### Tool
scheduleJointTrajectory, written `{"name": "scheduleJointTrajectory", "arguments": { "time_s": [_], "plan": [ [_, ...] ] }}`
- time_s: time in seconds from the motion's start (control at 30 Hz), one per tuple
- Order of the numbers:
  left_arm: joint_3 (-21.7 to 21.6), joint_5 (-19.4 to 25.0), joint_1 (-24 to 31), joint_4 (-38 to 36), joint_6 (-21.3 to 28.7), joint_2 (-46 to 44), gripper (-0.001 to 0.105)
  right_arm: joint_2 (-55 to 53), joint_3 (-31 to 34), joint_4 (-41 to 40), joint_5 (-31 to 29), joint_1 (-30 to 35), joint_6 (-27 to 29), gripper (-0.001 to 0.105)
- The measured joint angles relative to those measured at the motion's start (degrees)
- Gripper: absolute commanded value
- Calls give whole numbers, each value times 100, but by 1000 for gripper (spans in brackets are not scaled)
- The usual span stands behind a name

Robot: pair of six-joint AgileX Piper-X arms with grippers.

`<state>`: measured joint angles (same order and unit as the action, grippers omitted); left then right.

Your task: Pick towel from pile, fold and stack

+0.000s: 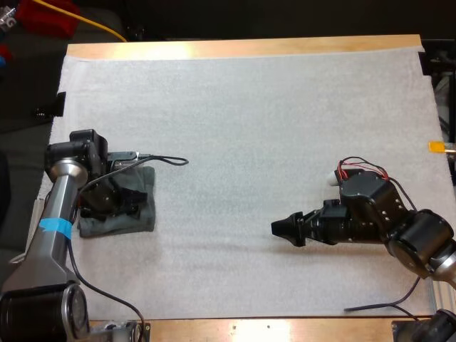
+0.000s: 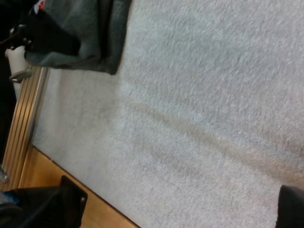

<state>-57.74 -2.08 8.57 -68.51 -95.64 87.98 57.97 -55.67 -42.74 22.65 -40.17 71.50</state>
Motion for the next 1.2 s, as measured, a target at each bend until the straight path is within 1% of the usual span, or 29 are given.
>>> {"name": "scheduleJointTrajectory", "arguments": {
  "time_s": [0.23,0.5,0.67,0.9,1.0,1.07,1.2],
  "plan": [
    [267,0,0,329,0,0,68,0,0,7,16,0,0,85],
    [250,0,0,317,39,0,68,0,0,16,16,0,0,85],
    [-19,0,0,161,40,-90,68,0,0,132,26,0,0,85],
    [-640,0,0,114,40,-574,68,0,0,758,355,0,-37,85],
    [-889,0,0,124,40,-648,68,0,0,969,376,0,-143,85],
    [-972,0,0,198,40,-648,68,0,0,1053,389,0,-213,85],
    [-977,10,0,323,40,-648,68,0,0,1085,402,0,-232,85]
  ]
}}
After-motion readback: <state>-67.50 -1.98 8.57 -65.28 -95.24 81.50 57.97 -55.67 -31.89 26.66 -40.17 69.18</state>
